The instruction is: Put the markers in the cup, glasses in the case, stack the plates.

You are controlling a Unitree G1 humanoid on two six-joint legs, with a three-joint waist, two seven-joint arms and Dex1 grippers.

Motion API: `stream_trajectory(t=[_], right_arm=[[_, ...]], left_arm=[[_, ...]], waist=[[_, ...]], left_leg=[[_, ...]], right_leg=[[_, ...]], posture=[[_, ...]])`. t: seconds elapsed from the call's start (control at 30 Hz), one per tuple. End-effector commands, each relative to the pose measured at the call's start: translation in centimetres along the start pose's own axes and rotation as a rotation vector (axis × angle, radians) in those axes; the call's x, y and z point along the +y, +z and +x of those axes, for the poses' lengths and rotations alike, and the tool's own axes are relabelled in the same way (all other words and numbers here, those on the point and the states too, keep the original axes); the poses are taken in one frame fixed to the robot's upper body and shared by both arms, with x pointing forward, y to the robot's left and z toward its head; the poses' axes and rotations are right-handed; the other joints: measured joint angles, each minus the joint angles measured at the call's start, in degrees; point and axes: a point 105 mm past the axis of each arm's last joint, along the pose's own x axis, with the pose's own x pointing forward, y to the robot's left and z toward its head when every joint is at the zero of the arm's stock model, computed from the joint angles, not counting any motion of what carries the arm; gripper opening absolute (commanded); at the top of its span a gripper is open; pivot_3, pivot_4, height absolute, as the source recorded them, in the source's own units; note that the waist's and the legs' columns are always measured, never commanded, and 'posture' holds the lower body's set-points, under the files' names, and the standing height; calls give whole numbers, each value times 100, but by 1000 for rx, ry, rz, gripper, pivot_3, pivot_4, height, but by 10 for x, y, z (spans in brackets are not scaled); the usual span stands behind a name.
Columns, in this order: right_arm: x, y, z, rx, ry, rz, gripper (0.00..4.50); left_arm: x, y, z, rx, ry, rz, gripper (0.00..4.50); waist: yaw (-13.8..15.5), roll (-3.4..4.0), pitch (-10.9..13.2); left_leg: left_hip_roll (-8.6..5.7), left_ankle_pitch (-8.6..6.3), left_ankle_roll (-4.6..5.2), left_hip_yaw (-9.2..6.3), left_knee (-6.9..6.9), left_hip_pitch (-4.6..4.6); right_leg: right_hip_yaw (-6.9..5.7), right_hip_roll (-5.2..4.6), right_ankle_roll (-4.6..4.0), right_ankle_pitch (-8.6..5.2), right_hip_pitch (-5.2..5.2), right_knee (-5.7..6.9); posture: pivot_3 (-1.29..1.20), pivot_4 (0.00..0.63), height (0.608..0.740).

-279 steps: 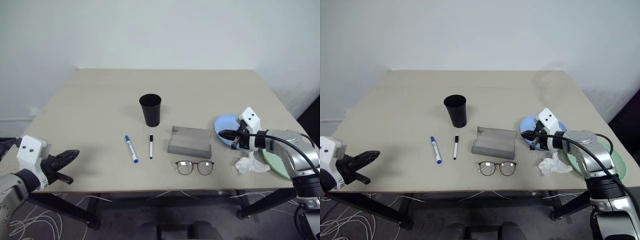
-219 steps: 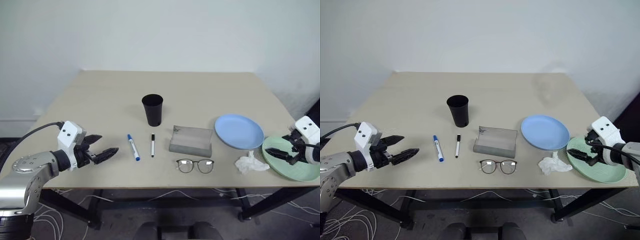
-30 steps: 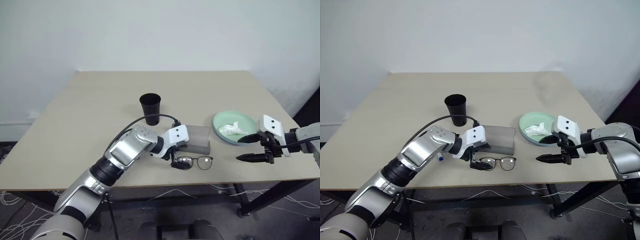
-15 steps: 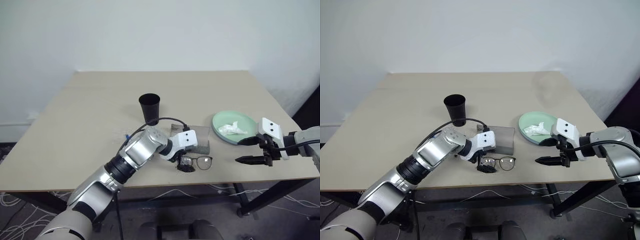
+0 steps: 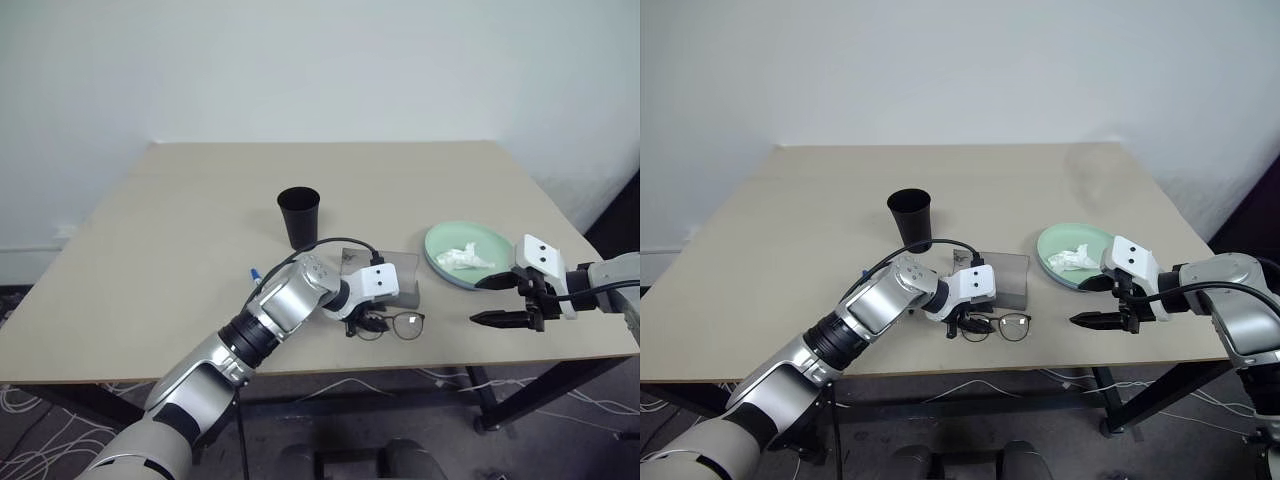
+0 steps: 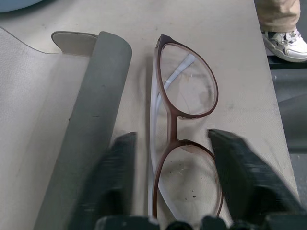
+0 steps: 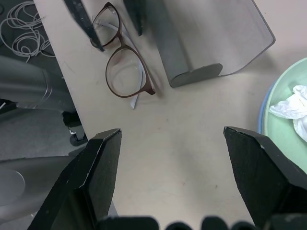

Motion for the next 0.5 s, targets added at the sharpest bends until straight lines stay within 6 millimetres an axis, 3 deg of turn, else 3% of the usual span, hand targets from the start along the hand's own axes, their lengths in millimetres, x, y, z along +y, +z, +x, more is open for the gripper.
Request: stream_trajectory(t=[0.03,0.43,0.5], right_arm=[[-3,9,-4,-17,-19,-39,3698],[-4,10,-3,-14,-23,-43,3698],[-4,10,-3,-12,-23,-44,3698]], left_arm=[[6,11,-4,-17,28,44,1600],[-2,11,-2,-36,-10,82,1600],[-3,12,-1,-38,-12,88,1225]], waist=[[0,0,0],[0,0,0],[1,0,0]], left_leg=[[0,0,0,0,0,0],[0,0,0,0,0,0],[0,0,0,-1,0,0]], right_leg=[[0,0,0,0,0,0],[0,0,0,0,0,0],[0,0,0,0,0,0]], posture=[[0,0,740],[0,0,740],[0,0,740]])
